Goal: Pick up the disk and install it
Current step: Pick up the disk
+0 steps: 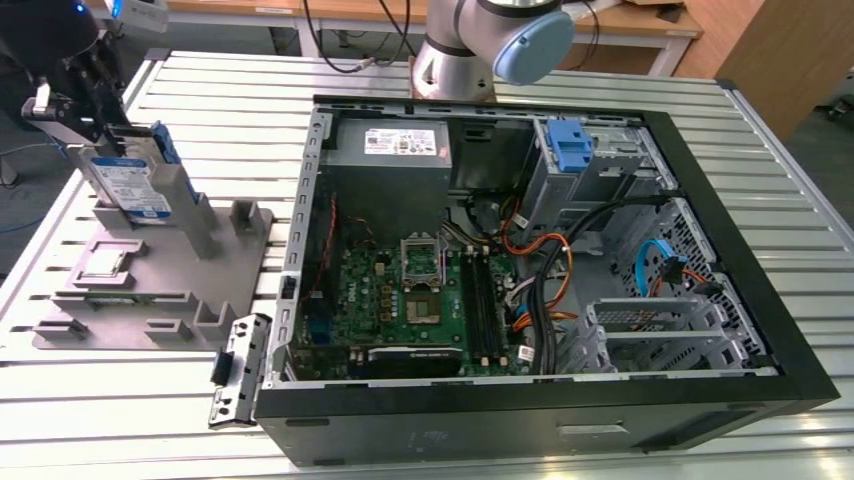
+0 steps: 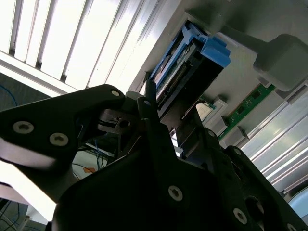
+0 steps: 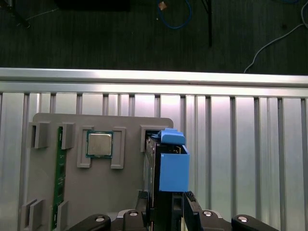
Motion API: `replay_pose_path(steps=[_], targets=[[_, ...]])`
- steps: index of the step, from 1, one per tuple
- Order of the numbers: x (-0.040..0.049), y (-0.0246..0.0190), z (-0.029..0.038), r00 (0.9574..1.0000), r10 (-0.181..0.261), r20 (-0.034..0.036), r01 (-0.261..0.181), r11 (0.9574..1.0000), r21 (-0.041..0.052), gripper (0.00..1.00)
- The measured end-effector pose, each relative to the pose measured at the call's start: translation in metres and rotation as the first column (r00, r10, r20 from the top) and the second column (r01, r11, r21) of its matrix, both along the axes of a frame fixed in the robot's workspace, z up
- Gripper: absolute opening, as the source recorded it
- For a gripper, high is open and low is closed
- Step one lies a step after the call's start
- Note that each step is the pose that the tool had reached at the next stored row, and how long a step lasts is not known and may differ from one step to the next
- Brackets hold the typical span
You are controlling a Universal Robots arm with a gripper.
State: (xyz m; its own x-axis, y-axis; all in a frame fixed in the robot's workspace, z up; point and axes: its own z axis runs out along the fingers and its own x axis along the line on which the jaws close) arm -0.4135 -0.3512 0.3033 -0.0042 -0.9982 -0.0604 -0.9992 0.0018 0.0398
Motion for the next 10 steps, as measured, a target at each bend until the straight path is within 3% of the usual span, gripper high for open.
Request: replay_pose_path(steps=[10], targets=[[-0.0001,0.0000,0.0000,1.0000,0.000,0.0000,0.000,1.0000,0.0000,0.35]])
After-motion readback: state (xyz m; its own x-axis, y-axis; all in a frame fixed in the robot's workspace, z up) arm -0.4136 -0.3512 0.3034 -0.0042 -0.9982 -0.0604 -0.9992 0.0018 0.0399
